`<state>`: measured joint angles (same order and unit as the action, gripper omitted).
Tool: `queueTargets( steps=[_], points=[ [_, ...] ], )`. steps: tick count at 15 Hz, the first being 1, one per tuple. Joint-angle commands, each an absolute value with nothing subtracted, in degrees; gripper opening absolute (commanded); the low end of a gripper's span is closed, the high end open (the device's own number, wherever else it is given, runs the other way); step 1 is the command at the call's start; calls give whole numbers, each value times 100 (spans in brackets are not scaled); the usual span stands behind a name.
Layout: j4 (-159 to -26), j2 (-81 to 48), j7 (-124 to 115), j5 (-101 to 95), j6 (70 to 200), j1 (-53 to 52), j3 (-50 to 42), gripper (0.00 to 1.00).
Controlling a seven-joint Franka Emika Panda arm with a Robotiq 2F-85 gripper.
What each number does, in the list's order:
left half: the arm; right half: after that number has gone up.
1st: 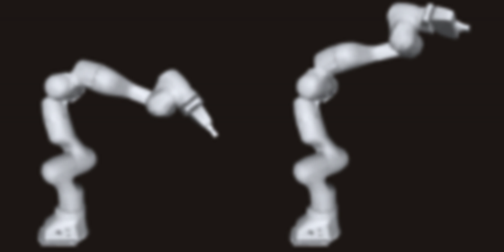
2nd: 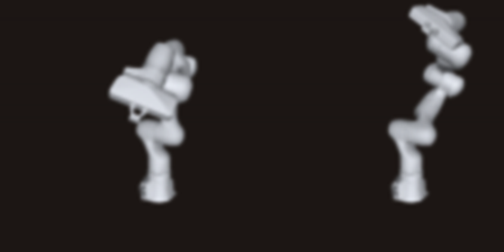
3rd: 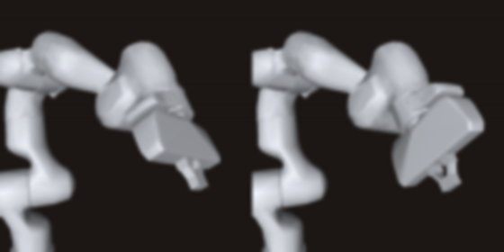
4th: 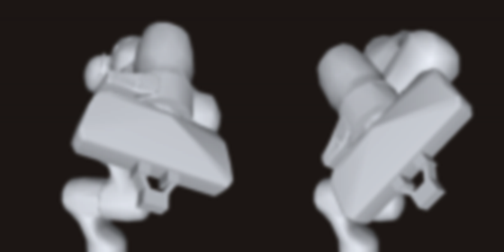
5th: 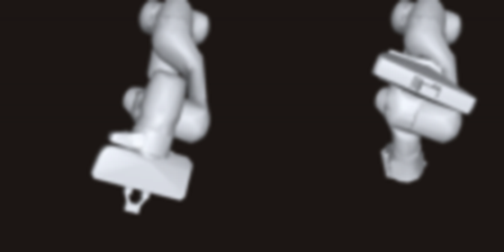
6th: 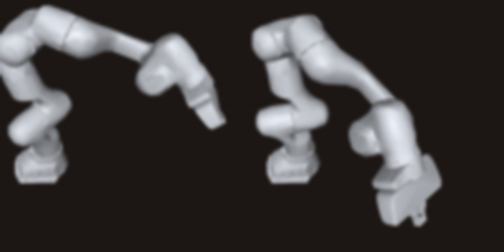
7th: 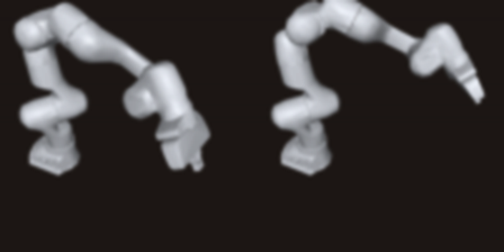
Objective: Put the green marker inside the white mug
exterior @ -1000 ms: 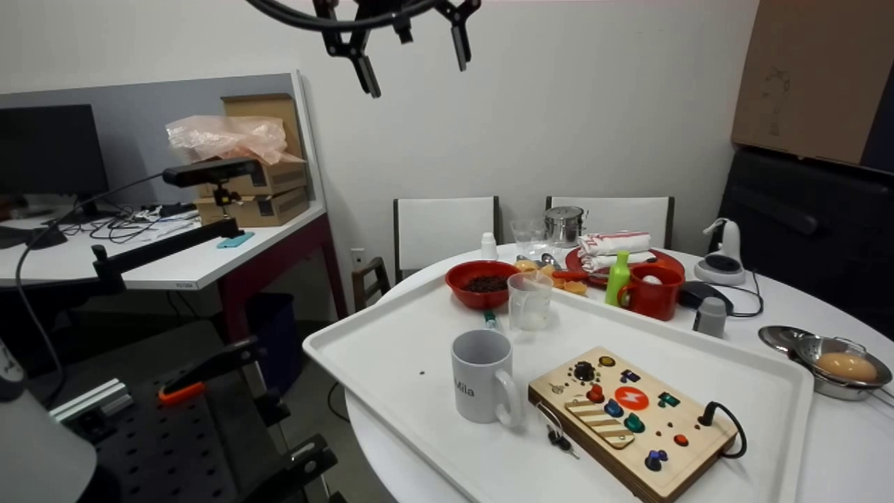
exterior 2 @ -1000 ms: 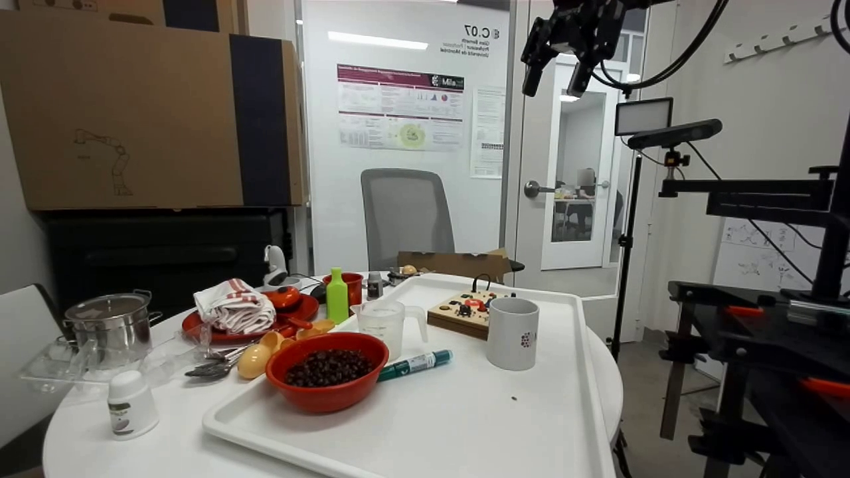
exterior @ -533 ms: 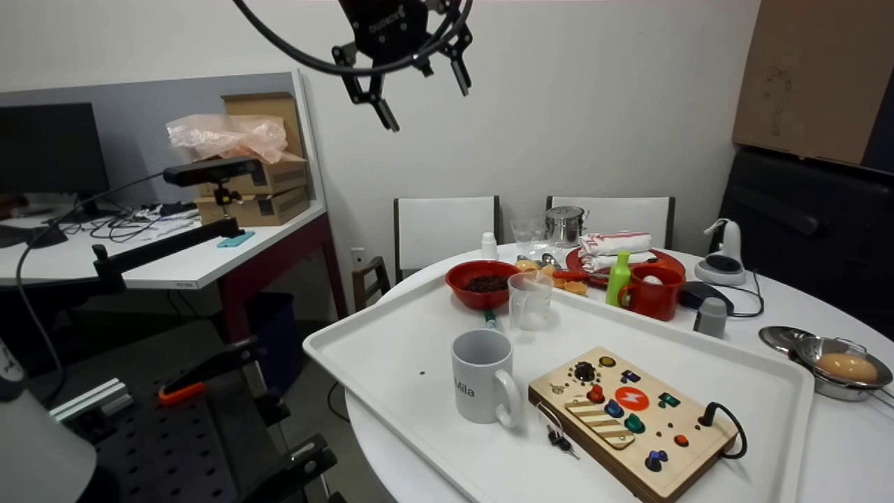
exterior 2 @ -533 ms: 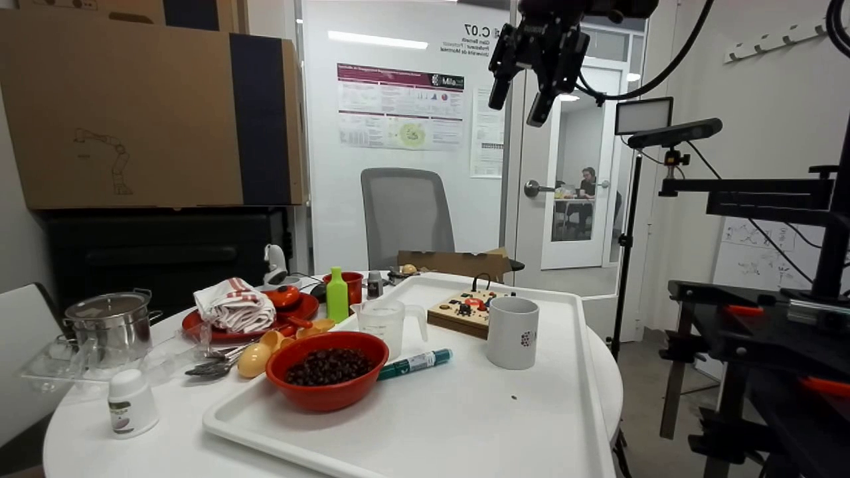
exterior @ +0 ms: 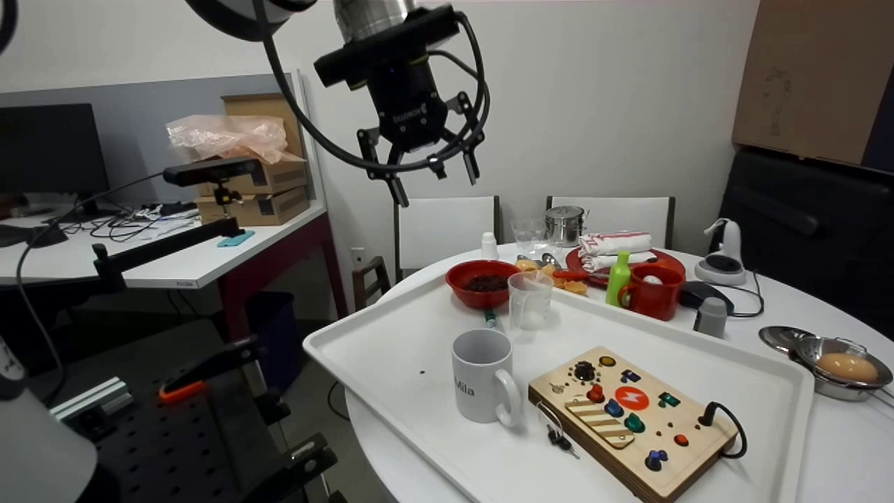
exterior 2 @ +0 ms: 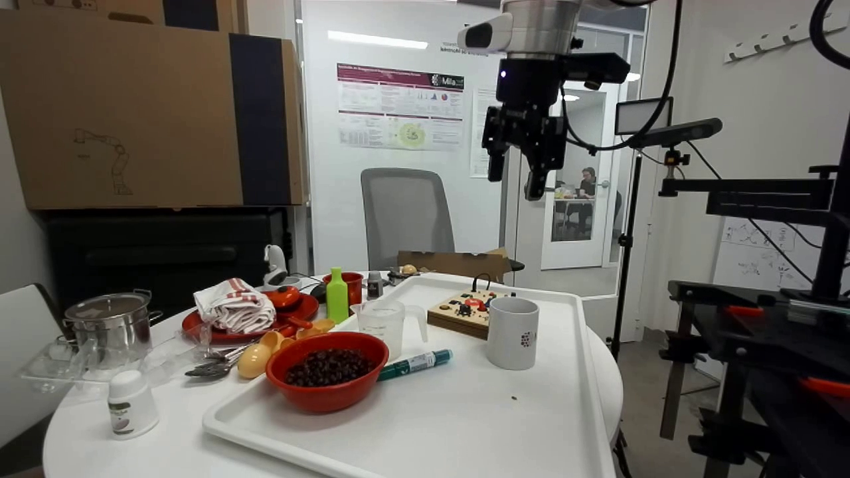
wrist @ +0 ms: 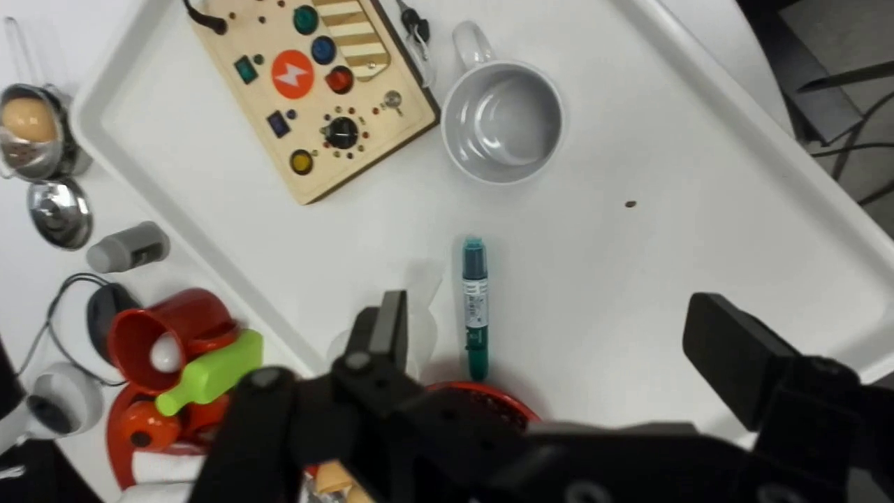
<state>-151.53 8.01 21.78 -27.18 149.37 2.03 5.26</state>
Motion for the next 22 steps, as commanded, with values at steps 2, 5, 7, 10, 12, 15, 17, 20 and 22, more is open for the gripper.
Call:
queueTargets(
  steps=[2,5,7,10,12,15,17,20,22],
  points=[
    [-15000,481,2604,-2157,14899,-62,310,100],
    [-14854,320,2770,-1934,14831,-111,291,100],
    [-14902,394,2716,-2008,14842,-78,263,100],
    [-14849,174,2954,-1859,14910,-106,227,100],
    [-14798,-59,3093,-1746,15051,-147,251,100],
    [-14642,-544,3221,-1703,15330,-195,327,100],
    [-14493,-848,3176,-1841,15481,-203,374,100],
    [-14109,-1352,2820,-2354,15518,-276,302,100],
    [-13761,-1664,2497,-2840,15375,-375,154,100]
  ],
)
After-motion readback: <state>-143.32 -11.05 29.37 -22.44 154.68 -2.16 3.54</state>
